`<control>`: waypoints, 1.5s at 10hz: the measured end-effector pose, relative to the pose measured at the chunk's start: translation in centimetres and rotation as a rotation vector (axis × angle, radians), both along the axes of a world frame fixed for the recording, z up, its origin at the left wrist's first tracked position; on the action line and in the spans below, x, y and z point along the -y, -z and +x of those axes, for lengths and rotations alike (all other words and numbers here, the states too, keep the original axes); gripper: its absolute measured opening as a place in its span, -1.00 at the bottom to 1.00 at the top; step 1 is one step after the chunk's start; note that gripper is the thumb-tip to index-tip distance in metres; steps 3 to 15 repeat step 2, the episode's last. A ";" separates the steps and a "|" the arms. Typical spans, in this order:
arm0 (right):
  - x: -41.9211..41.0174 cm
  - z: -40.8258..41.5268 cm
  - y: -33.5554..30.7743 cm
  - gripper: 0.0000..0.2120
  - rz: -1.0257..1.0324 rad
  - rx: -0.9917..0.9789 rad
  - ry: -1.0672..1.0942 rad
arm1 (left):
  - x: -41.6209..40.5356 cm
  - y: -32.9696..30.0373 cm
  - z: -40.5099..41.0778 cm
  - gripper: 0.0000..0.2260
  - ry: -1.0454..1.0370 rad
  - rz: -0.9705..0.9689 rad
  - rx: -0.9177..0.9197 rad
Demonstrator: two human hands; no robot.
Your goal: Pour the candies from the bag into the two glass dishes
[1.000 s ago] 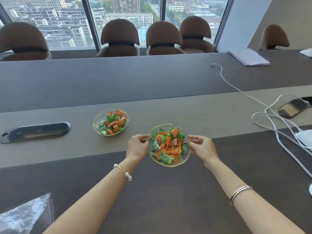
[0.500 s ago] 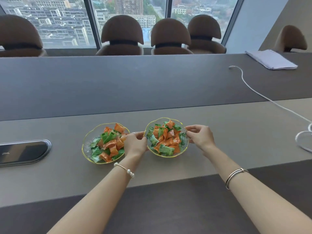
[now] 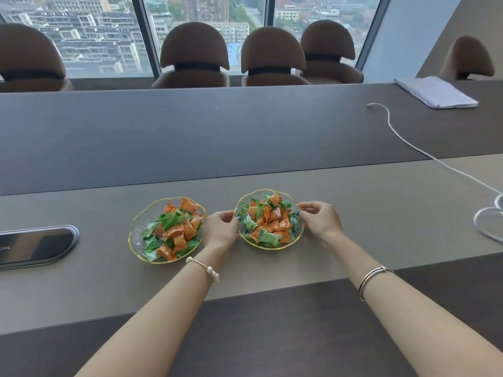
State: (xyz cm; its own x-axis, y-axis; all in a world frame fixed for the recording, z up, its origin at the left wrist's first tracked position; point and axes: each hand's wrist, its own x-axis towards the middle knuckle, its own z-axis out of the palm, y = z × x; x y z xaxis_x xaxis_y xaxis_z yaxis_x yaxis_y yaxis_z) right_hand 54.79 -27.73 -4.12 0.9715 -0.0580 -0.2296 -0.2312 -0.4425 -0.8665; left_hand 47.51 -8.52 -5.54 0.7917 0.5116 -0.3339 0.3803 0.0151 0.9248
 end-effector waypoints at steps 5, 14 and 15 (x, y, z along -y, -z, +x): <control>0.0 -0.4 -0.8 -0.74 -0.032 -0.010 -0.033 | 0.4 -1.5 -0.6 -0.66 -0.031 0.127 -0.047; 0.0 -0.4 -0.8 -0.74 -0.032 -0.010 -0.033 | 0.4 -1.5 -0.6 -0.66 -0.031 0.127 -0.047; 0.0 -0.4 -0.8 -0.74 -0.032 -0.010 -0.033 | 0.4 -1.5 -0.6 -0.66 -0.031 0.127 -0.047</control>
